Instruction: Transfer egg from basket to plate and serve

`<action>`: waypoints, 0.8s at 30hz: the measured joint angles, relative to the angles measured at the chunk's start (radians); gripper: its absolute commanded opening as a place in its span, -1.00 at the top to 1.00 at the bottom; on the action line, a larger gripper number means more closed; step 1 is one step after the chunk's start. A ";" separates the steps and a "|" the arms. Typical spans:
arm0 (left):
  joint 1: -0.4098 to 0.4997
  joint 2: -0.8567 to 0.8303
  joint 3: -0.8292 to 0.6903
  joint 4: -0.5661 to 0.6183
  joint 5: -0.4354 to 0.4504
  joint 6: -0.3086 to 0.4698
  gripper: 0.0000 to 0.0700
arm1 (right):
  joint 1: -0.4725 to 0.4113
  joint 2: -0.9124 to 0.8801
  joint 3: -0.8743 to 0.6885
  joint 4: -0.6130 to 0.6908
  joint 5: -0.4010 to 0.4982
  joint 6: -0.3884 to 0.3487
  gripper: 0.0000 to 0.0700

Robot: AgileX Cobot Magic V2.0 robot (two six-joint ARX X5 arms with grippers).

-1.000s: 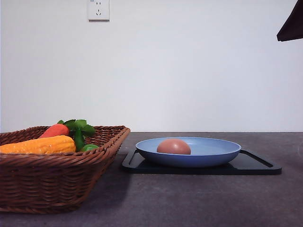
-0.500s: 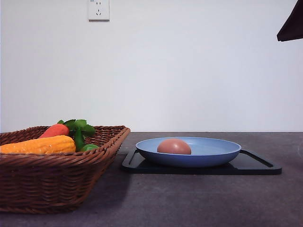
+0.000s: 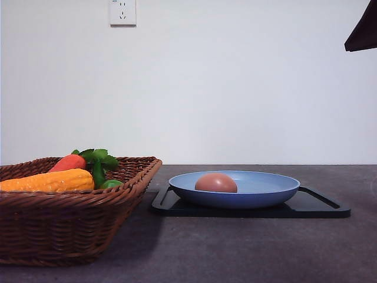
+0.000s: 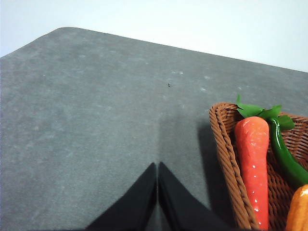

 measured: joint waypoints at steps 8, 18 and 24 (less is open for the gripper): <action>0.000 0.000 0.000 0.000 0.000 0.000 1.00 | -0.047 -0.152 -0.027 -0.007 0.068 -0.166 1.00; 0.000 0.000 0.000 0.000 0.000 0.000 1.00 | -0.275 -0.424 -0.303 0.080 -0.108 -0.160 1.00; 0.000 0.000 0.000 0.000 0.000 0.000 1.00 | -0.366 -0.538 -0.396 0.071 -0.162 -0.091 1.00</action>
